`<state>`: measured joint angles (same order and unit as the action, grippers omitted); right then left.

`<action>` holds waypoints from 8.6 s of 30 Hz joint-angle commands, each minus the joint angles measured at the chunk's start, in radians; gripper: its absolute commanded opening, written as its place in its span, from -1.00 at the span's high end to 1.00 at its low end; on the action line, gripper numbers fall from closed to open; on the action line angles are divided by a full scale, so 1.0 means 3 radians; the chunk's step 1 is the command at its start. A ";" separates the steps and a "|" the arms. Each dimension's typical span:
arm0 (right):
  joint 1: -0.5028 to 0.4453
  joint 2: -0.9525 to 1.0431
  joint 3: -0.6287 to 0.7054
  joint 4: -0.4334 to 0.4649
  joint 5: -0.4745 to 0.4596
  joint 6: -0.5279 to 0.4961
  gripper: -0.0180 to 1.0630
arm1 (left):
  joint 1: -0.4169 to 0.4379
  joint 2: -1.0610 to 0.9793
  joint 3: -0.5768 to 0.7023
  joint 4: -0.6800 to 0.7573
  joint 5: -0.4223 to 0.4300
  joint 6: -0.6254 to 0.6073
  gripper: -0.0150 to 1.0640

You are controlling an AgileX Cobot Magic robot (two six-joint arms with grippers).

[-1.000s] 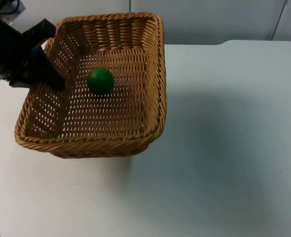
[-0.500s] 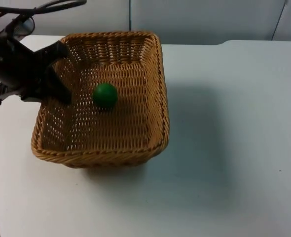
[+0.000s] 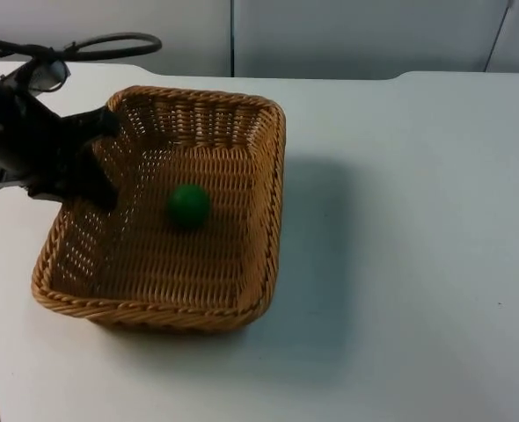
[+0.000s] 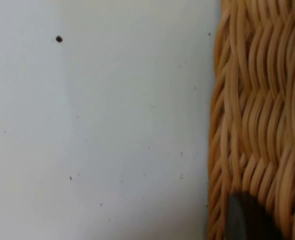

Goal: Pick up the basket with the left hand and place the ball into the basket with the right hand.

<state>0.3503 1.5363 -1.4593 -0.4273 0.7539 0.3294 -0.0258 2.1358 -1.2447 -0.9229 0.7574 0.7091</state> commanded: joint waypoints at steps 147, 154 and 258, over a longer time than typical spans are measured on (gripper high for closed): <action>0.3223 -0.2050 0.0020 -0.0772 0.1217 -0.0661 0.97 | -0.1068 -0.7119 0.2409 0.3026 0.1113 -0.2309 0.97; 0.3223 -0.2059 0.0020 -0.0638 0.1260 -0.0661 0.97 | -0.1068 -0.7119 0.2409 0.3032 0.1106 -0.2293 0.97; -0.1154 -0.4969 0.2849 0.1286 0.1160 -0.1065 0.97 | -0.1068 -0.7119 0.2438 0.3036 0.1064 -0.2278 0.97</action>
<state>0.0133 0.0492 -0.6109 -0.0456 1.0972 0.0056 -0.3406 0.0037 -0.5137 0.0000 1.0875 0.0254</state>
